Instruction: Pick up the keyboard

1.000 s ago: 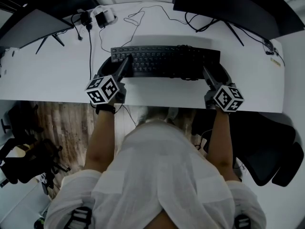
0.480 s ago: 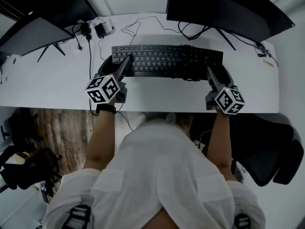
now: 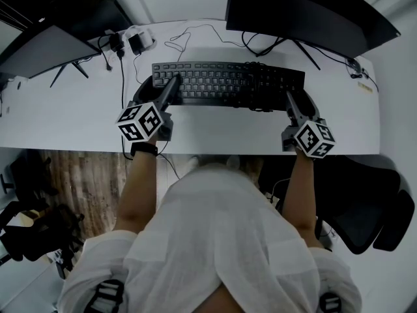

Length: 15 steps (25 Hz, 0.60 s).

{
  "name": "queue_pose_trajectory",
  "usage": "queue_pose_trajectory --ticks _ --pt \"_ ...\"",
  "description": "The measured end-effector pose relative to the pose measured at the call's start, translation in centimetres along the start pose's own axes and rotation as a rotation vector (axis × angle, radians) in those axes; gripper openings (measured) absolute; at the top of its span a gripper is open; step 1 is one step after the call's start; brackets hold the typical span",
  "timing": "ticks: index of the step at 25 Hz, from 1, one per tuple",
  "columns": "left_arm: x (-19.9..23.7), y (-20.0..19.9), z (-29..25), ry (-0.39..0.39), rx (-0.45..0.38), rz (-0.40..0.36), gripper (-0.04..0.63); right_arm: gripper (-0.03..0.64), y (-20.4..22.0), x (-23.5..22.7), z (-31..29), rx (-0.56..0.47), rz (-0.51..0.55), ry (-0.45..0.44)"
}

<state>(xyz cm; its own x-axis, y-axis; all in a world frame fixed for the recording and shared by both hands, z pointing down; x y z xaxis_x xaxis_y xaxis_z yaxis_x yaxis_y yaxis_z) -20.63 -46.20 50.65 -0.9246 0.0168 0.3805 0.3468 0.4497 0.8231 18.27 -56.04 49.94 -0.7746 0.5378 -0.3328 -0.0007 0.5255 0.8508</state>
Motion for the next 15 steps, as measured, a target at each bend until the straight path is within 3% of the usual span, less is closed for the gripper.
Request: queue_pose_trajectory --ticks 15 --pt "0.33 -0.27 0.55 -0.003 -0.011 0.008 0.336 0.255 -0.51 0.68 -0.03 0.002 0.009 0.004"
Point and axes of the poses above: the fingertips, and each gripper's own axes: z backward along the fingers, x to its left, y out of its underside, the point moved 3 cm from there along z, backward along the fingers, and after that the axes turned 10 degrees about x, right-handed, at the moved point
